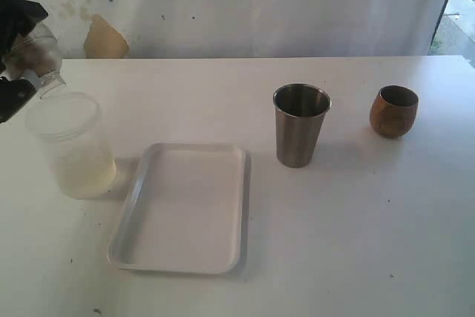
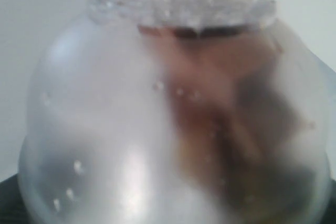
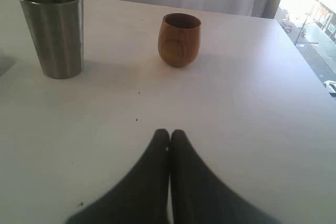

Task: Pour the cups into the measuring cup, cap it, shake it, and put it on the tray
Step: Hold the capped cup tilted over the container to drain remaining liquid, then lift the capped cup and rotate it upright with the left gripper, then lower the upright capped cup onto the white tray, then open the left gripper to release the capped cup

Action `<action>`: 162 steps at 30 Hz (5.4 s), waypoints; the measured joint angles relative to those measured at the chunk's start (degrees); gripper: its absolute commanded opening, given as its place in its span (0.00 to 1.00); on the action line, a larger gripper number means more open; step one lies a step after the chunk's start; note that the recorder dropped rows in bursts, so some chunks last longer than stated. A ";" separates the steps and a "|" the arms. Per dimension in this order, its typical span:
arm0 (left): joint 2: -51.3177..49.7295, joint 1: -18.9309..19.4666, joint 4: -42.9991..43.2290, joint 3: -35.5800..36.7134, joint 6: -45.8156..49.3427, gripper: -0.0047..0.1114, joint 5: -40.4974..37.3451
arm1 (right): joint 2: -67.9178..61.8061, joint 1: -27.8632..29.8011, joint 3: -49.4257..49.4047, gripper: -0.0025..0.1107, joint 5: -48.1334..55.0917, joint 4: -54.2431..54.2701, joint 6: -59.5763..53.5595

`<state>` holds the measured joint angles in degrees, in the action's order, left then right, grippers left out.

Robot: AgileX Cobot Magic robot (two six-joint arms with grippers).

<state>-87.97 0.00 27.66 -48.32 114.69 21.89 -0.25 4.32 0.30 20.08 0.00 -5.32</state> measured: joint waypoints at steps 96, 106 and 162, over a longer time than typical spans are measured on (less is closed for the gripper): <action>10.50 -12.13 44.33 0.00 -173.20 0.04 23.41 | 0.00 0.00 0.00 0.02 0.00 0.00 0.00; 9.59 -21.10 34.56 11.57 -161.53 0.04 25.27 | 0.00 0.00 0.00 0.02 0.00 0.00 0.00; -20.17 -21.09 12.03 7.88 -131.30 0.94 44.49 | 0.00 0.00 0.00 0.02 0.00 0.00 0.00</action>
<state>-108.14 -21.09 39.69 -40.44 -16.61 66.37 -0.25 4.32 0.30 20.08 0.00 -5.32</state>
